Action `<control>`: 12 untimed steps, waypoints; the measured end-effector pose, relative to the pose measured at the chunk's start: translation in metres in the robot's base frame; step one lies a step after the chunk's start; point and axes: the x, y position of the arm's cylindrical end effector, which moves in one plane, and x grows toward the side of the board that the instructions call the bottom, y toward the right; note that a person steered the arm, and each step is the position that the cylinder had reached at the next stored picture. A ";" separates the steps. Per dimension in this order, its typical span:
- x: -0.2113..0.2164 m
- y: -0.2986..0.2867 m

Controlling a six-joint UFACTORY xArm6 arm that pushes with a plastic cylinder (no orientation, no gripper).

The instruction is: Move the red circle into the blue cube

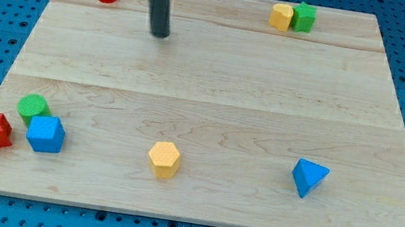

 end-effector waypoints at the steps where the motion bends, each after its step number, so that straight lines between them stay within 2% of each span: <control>1: -0.075 -0.006; 2: -0.097 -0.029; 6: -0.089 -0.129; 7: -0.044 -0.101; 8: 0.018 -0.098; 9: 0.034 -0.074; 10: -0.006 -0.068; 11: -0.033 -0.110; 12: -0.008 -0.156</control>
